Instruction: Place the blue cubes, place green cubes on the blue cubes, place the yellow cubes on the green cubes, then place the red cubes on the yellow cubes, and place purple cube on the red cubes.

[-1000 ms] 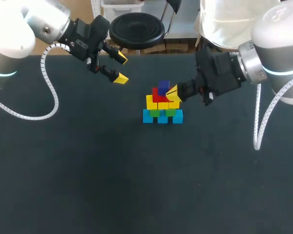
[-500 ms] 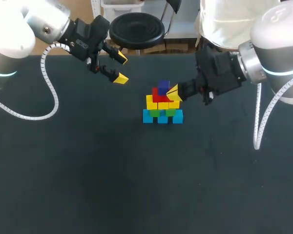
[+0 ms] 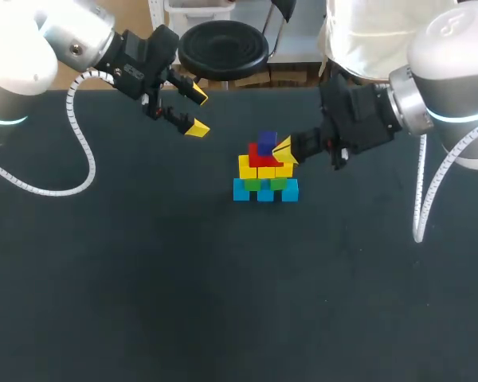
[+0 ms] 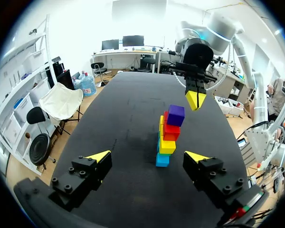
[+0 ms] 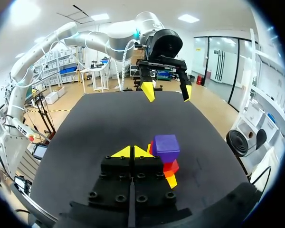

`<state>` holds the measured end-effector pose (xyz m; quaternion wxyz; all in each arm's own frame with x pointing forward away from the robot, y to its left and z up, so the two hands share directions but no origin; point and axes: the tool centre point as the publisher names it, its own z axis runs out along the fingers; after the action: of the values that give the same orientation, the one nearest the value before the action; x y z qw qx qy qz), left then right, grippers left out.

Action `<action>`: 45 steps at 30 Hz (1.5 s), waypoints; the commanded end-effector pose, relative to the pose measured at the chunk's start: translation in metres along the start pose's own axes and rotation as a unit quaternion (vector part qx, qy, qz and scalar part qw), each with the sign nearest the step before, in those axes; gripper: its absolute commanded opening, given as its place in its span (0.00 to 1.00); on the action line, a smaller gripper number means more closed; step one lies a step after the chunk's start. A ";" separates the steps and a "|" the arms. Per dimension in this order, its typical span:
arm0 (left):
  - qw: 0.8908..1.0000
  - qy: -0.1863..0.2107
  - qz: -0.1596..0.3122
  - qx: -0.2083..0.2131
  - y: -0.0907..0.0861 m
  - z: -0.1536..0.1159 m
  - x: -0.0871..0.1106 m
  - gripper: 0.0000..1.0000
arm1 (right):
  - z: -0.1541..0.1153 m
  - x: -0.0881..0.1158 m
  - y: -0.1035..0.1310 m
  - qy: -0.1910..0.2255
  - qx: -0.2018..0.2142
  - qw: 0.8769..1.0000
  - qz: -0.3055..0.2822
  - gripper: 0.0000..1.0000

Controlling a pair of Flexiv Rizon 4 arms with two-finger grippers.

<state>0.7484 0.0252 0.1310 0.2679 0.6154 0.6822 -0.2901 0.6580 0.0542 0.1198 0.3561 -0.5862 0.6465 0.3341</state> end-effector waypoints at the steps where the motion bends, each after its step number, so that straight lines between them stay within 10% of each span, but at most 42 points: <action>1: 1.000 0.001 0.000 0.001 0.001 0.000 0.000 1.00 | 0.001 0.001 -0.002 -0.001 0.001 1.000 0.001 0.00; 45: 1.000 0.001 0.000 0.001 0.001 0.000 0.000 1.00 | 0.004 0.002 -0.024 0.006 0.008 1.000 -0.003 0.00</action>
<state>0.7484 0.0252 0.1310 0.2679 0.6154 0.6822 -0.2901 0.6807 0.0541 0.1161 0.3595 -0.5868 0.6492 0.3240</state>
